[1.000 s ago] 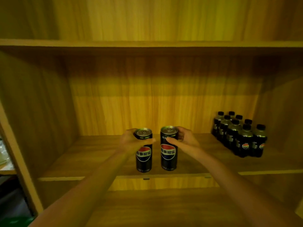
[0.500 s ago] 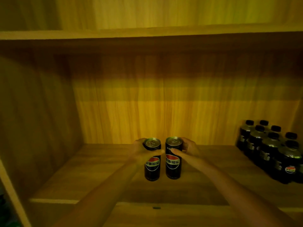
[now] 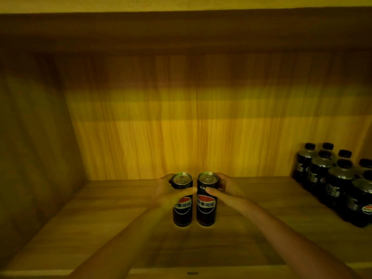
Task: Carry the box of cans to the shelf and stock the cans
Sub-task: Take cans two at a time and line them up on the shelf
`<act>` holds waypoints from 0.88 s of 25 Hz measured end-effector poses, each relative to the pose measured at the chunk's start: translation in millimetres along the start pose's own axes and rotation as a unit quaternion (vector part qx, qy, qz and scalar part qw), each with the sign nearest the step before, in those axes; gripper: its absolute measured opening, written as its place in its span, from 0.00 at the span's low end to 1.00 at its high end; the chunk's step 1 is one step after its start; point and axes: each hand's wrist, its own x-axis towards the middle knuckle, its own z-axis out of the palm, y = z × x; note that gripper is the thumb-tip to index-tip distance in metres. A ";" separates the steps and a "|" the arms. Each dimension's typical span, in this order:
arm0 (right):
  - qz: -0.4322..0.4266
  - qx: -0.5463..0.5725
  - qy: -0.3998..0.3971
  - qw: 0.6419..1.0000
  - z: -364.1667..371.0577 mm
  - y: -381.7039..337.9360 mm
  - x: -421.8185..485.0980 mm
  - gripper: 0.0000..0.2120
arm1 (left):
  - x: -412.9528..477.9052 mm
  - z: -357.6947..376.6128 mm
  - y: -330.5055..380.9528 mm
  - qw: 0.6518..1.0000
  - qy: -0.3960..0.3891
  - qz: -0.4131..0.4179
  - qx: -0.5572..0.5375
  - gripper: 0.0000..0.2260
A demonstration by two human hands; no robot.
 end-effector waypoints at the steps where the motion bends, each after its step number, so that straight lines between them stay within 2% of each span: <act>1: 0.003 0.002 -0.005 1.000 0.5 0.4 1.3 0.23 | 0.6 1.1 -1.7 1.000 0.000 0.004 -0.004 0.26; 4: 0.011 0.032 -0.016 0.999 4.2 0.4 0.0 0.24 | -1.4 3.7 -4.8 0.999 -0.007 0.018 -0.039 0.26; 6: 0.026 0.074 -0.020 0.997 8.5 8.0 -5.7 0.30 | -6.2 4.4 -13.2 0.998 -0.020 0.016 -0.063 0.27; 8: 0.036 0.122 -0.018 0.992 18.8 23.5 -15.2 0.39 | -15.2 5.8 -32.8 0.996 -0.048 -0.012 -0.075 0.33; 9: 0.044 0.130 -0.009 0.990 27.5 32.3 -19.9 0.41 | -20.5 7.2 -44.8 0.995 -0.062 -0.025 -0.071 0.37; 11: 0.064 0.110 0.027 0.991 48.0 46.6 -26.7 0.37 | -28.6 12.6 -64.0 0.996 -0.076 -0.037 -0.041 0.41; 16: 0.051 -0.041 0.155 0.986 74.5 51.3 -29.8 0.31 | -30.4 26.2 -72.2 1.000 -0.013 -0.027 -0.004 0.33; 22: 0.028 -0.051 0.179 0.982 81.5 53.0 -7.5 0.27 | -8.0 20.3 -86.6 0.999 0.002 -0.002 0.053 0.29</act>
